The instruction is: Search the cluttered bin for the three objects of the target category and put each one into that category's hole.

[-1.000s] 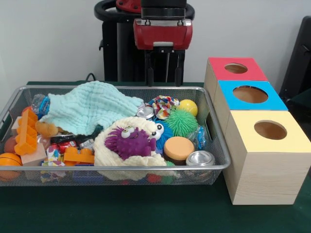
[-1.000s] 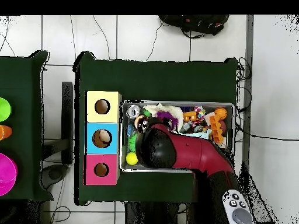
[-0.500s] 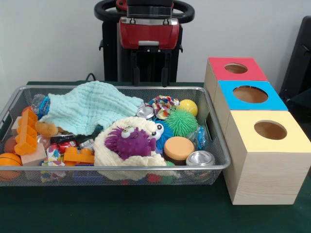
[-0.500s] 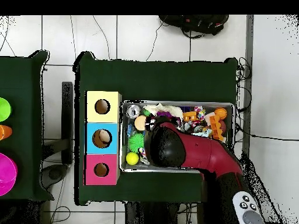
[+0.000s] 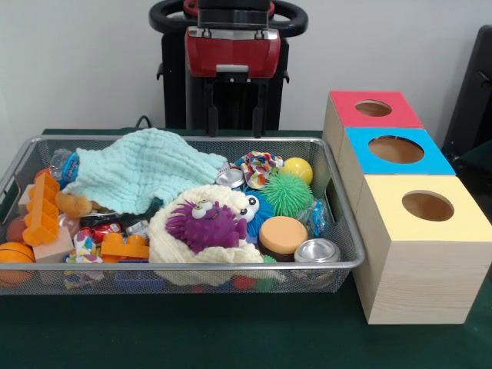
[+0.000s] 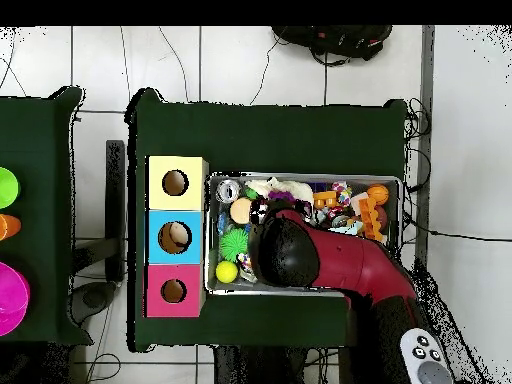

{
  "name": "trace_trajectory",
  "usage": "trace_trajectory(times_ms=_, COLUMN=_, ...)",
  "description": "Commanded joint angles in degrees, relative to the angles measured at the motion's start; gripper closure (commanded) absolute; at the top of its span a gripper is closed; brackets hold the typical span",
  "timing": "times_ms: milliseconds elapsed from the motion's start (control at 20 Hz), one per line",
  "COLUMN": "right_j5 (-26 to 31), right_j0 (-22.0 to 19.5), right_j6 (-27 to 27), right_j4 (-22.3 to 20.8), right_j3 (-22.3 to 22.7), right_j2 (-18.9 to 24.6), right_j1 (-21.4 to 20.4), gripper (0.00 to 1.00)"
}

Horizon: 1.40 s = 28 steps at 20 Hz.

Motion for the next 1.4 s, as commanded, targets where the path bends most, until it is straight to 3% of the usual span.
trace_trajectory(times_ms=50, right_j5=4.49, right_j0=-1.59, right_j6=-0.08, right_j4=-3.53, right_j3=-1.92, right_j2=2.08, right_j1=2.15, gripper=0.00)
trace_trajectory(times_ms=950, right_j5=5.89, right_j0=-3.03, right_j6=-1.18, right_j4=-3.18, right_j3=-0.77, right_j2=3.42, right_j1=0.53, gripper=0.00)
trace_trajectory(times_ms=1400, right_j5=1.42, right_j0=-1.96, right_j6=-0.02, right_j4=-4.77, right_j3=-2.67, right_j2=3.14, right_j1=4.99, gripper=0.00)
